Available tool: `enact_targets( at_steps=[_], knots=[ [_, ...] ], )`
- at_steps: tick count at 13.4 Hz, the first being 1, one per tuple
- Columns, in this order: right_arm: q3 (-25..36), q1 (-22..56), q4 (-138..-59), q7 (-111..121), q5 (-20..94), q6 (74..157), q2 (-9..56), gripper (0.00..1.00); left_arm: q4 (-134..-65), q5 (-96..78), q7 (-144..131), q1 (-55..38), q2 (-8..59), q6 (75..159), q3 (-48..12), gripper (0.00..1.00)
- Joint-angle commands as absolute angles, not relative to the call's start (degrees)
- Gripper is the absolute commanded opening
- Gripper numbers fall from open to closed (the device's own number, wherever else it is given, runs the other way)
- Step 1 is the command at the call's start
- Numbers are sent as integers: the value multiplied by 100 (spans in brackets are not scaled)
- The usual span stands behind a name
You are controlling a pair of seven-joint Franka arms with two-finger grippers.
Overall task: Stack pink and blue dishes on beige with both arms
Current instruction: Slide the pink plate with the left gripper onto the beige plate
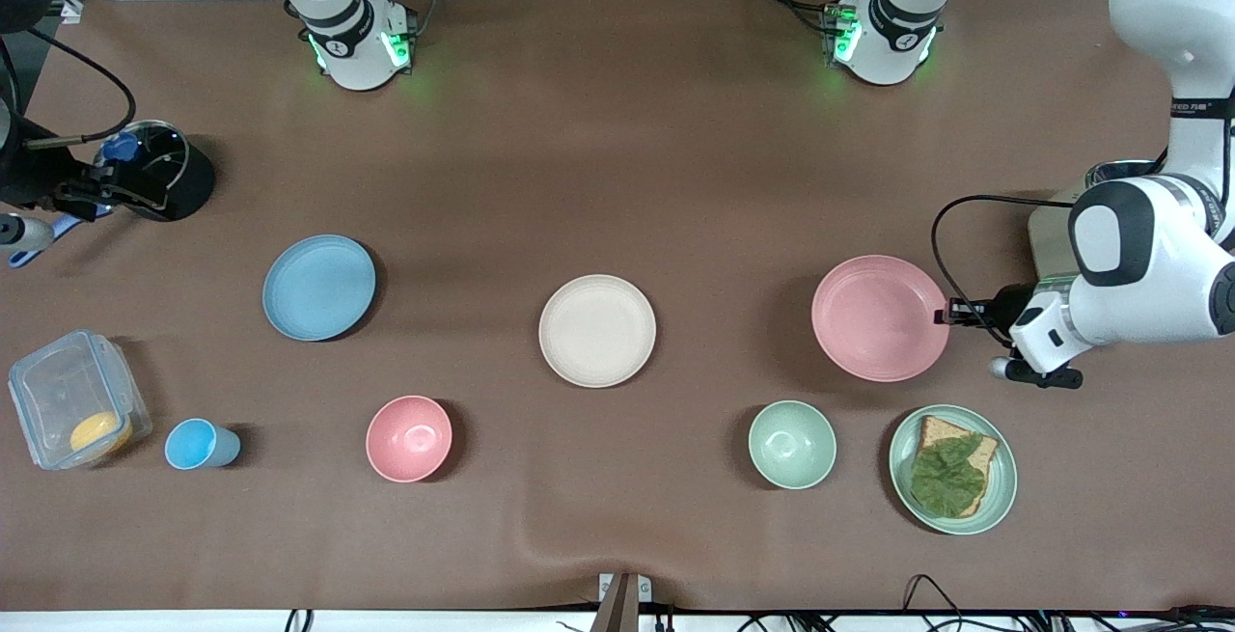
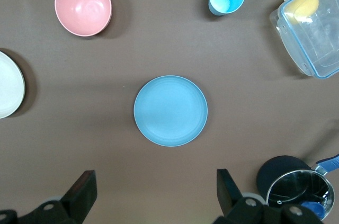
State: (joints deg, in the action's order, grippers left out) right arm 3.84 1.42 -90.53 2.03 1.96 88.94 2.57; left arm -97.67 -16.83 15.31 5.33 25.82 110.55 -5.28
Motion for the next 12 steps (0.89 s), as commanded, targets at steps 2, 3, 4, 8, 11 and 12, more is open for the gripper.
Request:
enact_targets(
  at_steps=[2, 3, 4, 8, 11, 12],
  knots=[
    [360, 114, -8982, 149, 105, 8833, 281, 100, -9440, -1837, 1346, 266, 2715, 10977, -826, 0],
    [360, 114, -8982, 149, 105, 8833, 281, 100, -9439, -1811, 988, -6, 2768, 11004, -826, 0],
    [360, 114, -8982, 149, 105, 8842, 281, 100, -9352, -1811, 654, -235, 2838, 11082, -826, 0],
    [360, 114, -8982, 158, 105, 8833, 281, 100, -8589, -2108, -77, -772, 3426, 11232, -826, 0],
    [360, 114, -8982, 149, 105, 8833, 281, 100, -8367, -2223, -386, -1185, 3848, 11959, -835, 0],
    [369, 114, -8982, 149, 105, 8833, 281, 100, -8367, -2406, -509, -1343, 3980, 12293, -835, 0]
  ],
)
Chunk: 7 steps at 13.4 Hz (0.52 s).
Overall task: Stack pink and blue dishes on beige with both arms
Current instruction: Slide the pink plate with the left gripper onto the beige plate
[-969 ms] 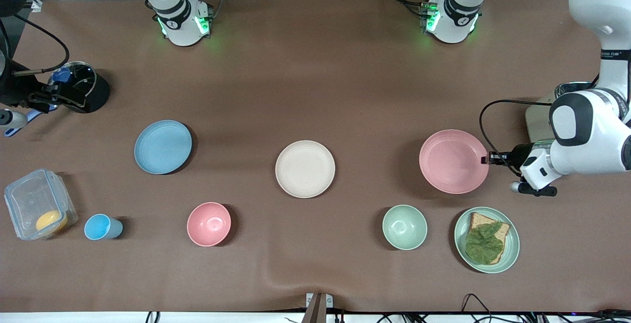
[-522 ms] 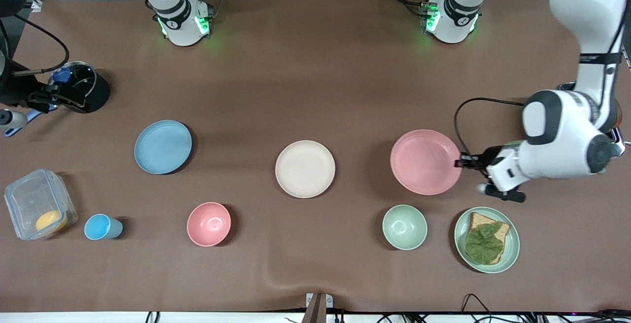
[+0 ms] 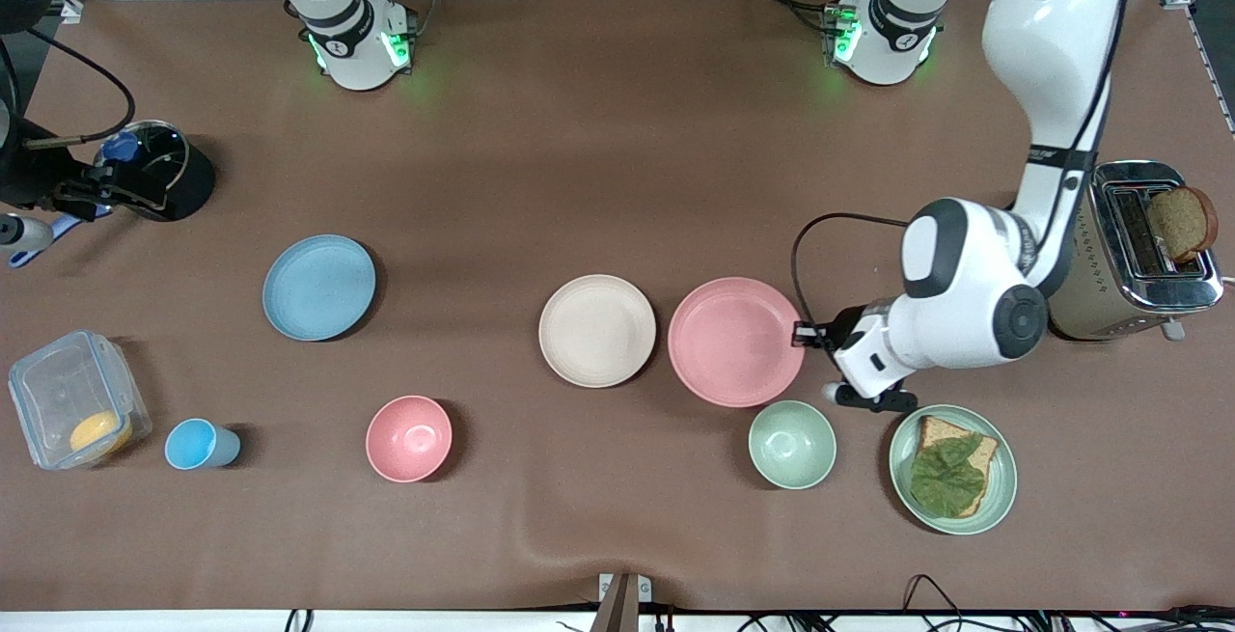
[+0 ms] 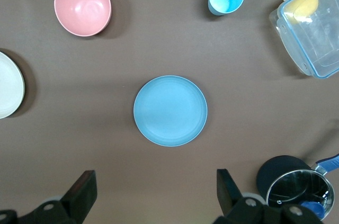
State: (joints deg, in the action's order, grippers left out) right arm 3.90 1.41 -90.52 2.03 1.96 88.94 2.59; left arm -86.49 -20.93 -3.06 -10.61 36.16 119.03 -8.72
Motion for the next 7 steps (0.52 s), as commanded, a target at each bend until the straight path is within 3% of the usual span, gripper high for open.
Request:
enact_targets(
  at_steps=[1, 7],
  knots=[
    [369, 114, -8982, 149, 105, 8833, 281, 100, -8358, -2608, -562, -1519, 4129, 12618, -835, 0],
    [369, 105, -8982, 149, 105, 8833, 290, 100, -8288, -2751, -905, -2424, 4640, 13586, -835, 0]
  ],
)
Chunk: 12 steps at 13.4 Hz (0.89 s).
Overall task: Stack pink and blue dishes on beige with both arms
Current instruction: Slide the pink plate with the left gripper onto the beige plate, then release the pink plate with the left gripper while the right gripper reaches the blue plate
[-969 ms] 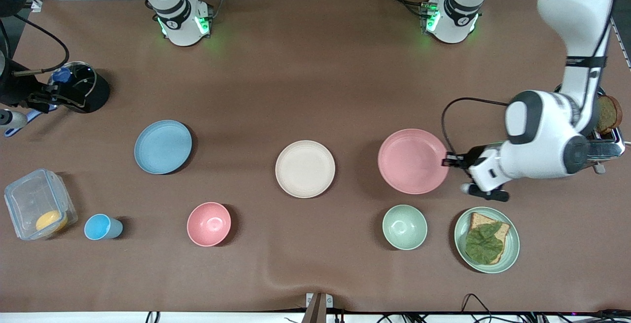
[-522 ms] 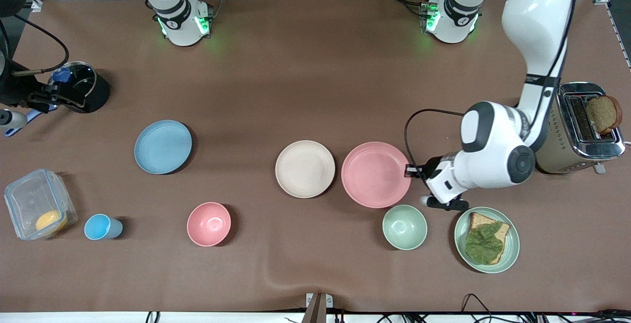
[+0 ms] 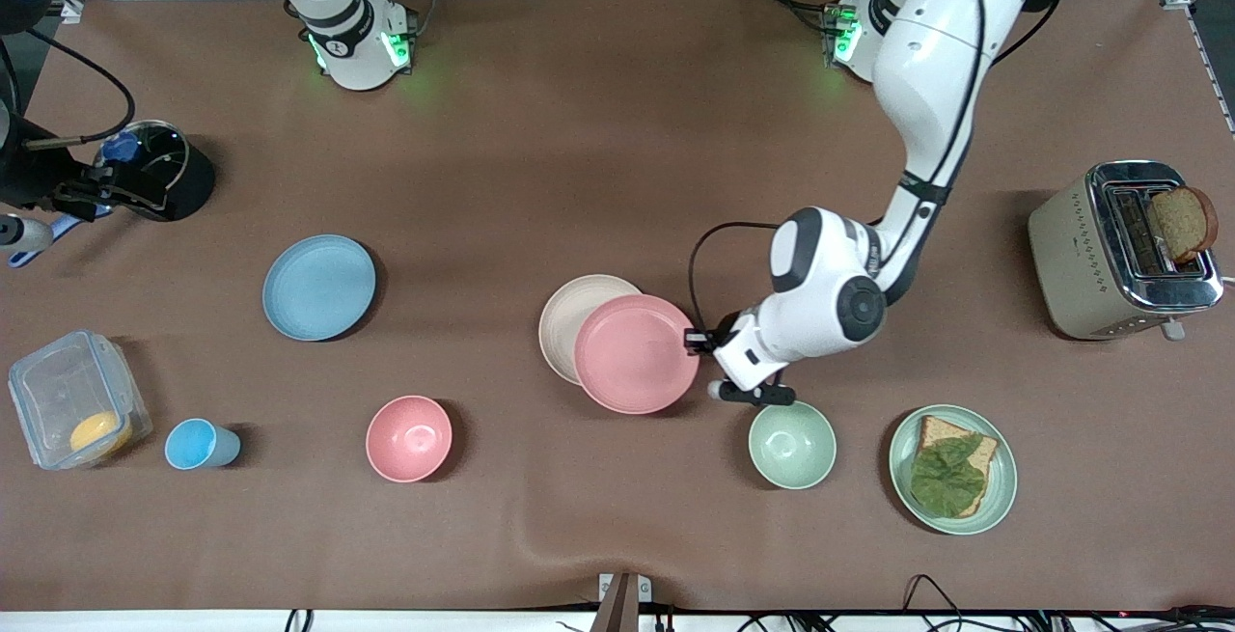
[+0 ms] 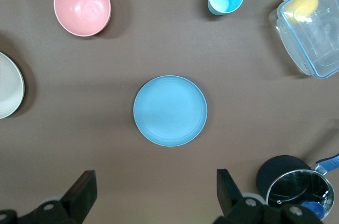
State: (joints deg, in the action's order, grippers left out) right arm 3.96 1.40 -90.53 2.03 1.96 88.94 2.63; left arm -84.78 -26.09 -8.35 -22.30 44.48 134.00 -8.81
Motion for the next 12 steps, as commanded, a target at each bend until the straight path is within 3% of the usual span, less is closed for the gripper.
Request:
enact_targets(
  at_steps=[1, 8, 9, 10, 12],
  knots=[
    [369, 105, -8982, 149, 105, 8833, 281, 100, -8279, -2794, -992, -2487, 4728, 13771, -835, 0],
    [378, 105, -8982, 149, 105, 8833, 290, 100, -8227, -2804, -1151, -2707, 4860, 14010, -826, 0],
    [369, 114, -8982, 149, 105, 8833, 290, 100, -8244, -2804, -1143, -2707, 4860, 14010, -826, 78],
    [369, 114, -8982, 149, 105, 8833, 281, 100, -8253, -2778, -1090, -2716, 4843, 14036, -817, 100],
    [369, 123, -8982, 149, 105, 8833, 290, 100, -8244, -2777, -1151, -2689, 4782, 14036, -826, 100]
  ],
)
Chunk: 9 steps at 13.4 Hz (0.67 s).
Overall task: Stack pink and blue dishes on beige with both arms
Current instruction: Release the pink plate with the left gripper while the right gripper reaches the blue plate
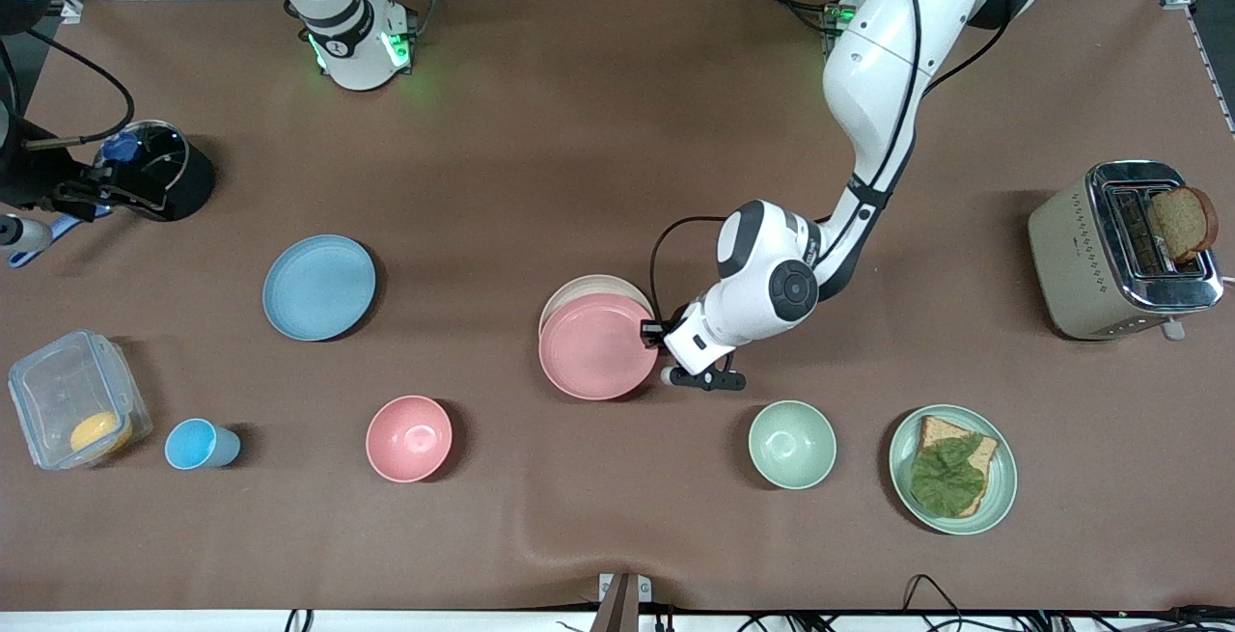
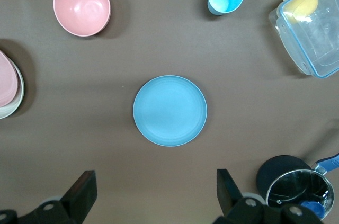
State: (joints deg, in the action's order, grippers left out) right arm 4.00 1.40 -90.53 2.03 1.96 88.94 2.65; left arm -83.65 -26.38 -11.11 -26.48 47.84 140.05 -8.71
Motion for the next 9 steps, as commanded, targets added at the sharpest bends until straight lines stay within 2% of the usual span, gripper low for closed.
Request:
enact_targets(
  at_steps=[1, 3, 5, 8, 9],
  knots=[
    [369, 123, -8982, 149, 105, 8833, 290, 100, -8244, -2751, -1143, -2698, 4738, 14036, -809, 100],
    [378, 88, -8991, 149, 114, 8842, 299, 100, -8253, -2707, -1081, -2628, 4571, 14001, -765, 100],
    [395, 70, -8921, 229, 45, 8868, 771, 100, -8279, -2314, -1081, -2515, 4360, 13792, -730, 100],
    [413, -360, -8938, 237, 44, 8903, 1009, 100, -8244, -1269, -1055, -2128, 4000, 13291, -747, 100],
    [422, -465, -8912, 237, 18, 8895, 1333, 100, -8253, -1039, -1063, -2066, 3860, 13159, -738, 100]
  ],
)
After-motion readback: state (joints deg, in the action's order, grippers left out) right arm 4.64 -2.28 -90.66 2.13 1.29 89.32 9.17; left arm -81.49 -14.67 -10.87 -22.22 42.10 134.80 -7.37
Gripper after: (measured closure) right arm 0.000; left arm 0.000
